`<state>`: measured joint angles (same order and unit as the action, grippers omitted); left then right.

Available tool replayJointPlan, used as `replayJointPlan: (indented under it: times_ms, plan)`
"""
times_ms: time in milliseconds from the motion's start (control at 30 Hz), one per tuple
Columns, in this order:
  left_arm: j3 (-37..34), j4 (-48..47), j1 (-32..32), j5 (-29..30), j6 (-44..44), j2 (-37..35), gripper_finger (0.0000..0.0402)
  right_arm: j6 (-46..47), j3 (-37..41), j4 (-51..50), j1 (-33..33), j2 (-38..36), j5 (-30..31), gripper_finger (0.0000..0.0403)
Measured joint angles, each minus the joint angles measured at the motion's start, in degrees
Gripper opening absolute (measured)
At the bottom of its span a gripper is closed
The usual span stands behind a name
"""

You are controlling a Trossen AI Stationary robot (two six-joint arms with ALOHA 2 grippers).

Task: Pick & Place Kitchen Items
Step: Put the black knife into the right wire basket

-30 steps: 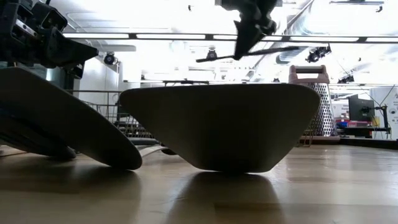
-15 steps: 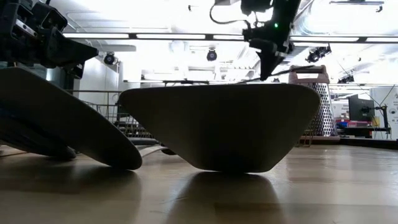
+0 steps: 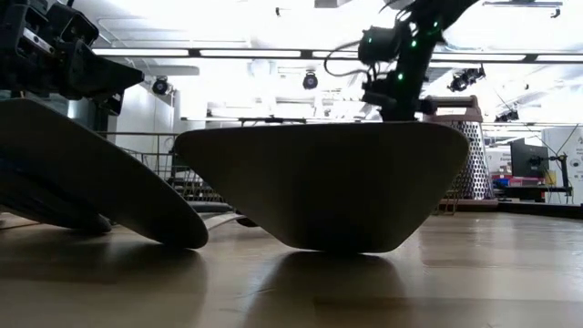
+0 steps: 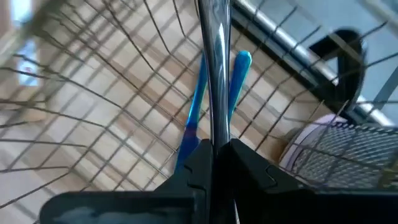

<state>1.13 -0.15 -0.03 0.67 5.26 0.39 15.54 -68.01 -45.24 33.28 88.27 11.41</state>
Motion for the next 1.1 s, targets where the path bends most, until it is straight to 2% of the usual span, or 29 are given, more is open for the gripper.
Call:
replayJointPlan:
  times_ms: [267, 567, 1100]
  plan:
    - [0.0, 0.0, 0.0, 0.0, 0.0, 0.0, 0.0003, 4.0, 0.0, 8.7, 4.0, 8.5, -3.6, 0.0032]
    - [0.0, 0.0, 0.0, 0.0, 0.0, 0.0, 0.0003, 8.3, 0.0, 10.8, 5.9, 14.8, -5.1, 0.0034]
    - [0.0, 0.0, 0.0, 0.0, 0.0, 0.0, 0.0003, 11.9, -0.1, 9.7, 5.6, 15.6, -7.5, 0.0036]
